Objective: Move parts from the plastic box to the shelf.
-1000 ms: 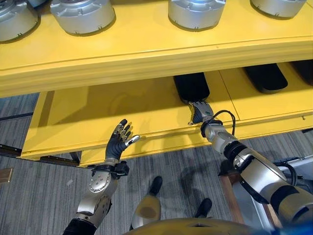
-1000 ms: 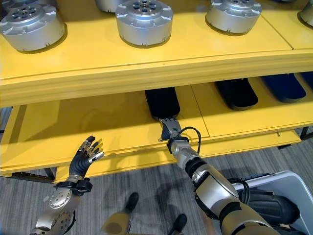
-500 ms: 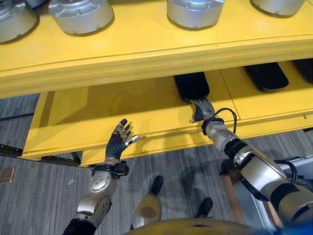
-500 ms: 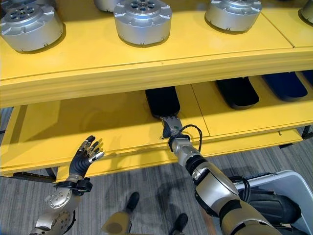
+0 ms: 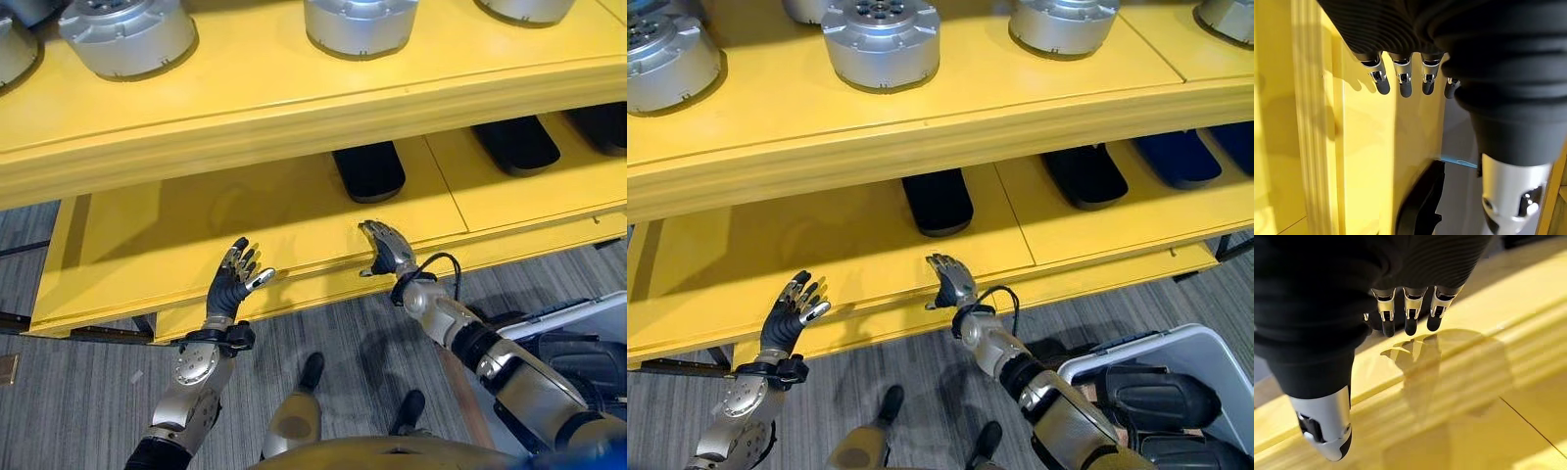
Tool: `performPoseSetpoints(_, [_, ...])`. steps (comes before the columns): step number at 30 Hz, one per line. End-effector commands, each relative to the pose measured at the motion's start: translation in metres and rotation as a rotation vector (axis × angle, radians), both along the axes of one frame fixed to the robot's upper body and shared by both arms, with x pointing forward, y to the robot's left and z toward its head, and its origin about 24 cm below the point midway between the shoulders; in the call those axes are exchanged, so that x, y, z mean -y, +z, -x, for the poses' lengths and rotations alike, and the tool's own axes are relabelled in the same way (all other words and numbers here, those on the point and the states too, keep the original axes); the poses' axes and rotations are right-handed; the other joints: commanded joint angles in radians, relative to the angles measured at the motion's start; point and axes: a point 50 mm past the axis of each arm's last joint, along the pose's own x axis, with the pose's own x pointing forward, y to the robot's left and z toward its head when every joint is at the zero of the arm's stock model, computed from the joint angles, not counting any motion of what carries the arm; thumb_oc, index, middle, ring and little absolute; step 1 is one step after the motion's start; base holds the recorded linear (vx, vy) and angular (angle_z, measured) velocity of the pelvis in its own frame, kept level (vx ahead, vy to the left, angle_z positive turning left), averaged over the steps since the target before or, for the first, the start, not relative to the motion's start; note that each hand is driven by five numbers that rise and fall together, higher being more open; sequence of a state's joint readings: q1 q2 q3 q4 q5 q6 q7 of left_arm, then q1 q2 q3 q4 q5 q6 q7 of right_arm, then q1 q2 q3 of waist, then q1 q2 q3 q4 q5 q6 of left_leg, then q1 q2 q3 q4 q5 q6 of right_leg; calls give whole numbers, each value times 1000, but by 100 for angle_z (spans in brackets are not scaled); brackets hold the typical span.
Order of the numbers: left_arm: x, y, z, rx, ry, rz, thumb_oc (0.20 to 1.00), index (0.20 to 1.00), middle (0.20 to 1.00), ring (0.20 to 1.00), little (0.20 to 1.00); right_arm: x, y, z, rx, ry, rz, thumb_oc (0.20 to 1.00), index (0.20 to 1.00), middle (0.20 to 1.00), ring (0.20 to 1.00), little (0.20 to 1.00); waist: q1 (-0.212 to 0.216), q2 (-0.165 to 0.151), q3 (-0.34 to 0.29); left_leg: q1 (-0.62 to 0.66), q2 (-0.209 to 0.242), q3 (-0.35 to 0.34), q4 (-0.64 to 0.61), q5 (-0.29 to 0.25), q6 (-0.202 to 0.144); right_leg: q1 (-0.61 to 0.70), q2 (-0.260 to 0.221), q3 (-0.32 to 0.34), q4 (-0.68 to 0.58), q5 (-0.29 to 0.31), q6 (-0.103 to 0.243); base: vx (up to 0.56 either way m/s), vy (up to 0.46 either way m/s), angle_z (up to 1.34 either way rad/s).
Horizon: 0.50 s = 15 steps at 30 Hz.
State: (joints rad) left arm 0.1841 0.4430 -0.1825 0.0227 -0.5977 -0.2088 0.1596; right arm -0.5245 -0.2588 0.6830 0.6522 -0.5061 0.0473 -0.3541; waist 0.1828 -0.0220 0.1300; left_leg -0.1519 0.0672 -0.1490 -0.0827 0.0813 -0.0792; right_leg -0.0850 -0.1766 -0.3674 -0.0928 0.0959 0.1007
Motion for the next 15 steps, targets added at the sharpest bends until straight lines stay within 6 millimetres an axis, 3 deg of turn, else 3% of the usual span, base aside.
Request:
performPoseSetpoints(1, [-5, 17, -4, 98, 14, -45, 1000, 1000, 1000, 1000, 1000, -1, 39, -13, 136, 37, -101, 1000, 1000, 1000, 1000, 1000, 0, -31, -11, 6, 0, 38, -5, -23, 37, 68, -42, 24, 64, -98, 36, -14, -12, -9])
performPoseSetpoints(4, [-9, 15, -2, 93, 44, -56, 1000, 1000, 1000, 1000, 1000, 14, 59, -2, 225, 47, -181, 1000, 1000, 1000, 1000, 1000, -28, -34, -16, 14, 6, 53, -5, -26, 33, 68, -37, 37, 58, -97, 37, -26, -20, -14])
performPoseSetpoints(6, [-9, 15, -2, 91, 50, -54, 1000, 1000, 1000, 1000, 1000, 21, 61, 1, 235, 25, -198, 1000, 1000, 1000, 1000, 1000, -34, -34, -20, 16, 8, 57, -5, -27, 33, 67, -36, 42, 56, -95, 37, -19, -12, -11])
performPoseSetpoints(11, [-11, 8, 4, 57, 70, -58, 1000, 1000, 1000, 1000, 1000, 61, 69, 39, 262, -63, -448, 1000, 1000, 1000, 1000, 1000, -104, -23, -38, 36, 24, 99, -5, -26, 26, 67, -18, 82, 30, -82, 36, -28, -13, -20])
performPoseSetpoints(15, [-11, 5, 7, 48, 74, -56, 1000, 1000, 1000, 1000, 1000, 72, 76, 52, 279, -77, -549, 1000, 1000, 1000, 1000, 1000, -127, -17, -49, 40, 35, 131, -5, -23, 20, 59, -4, 114, 6, -64, 36, -40, -18, -37])
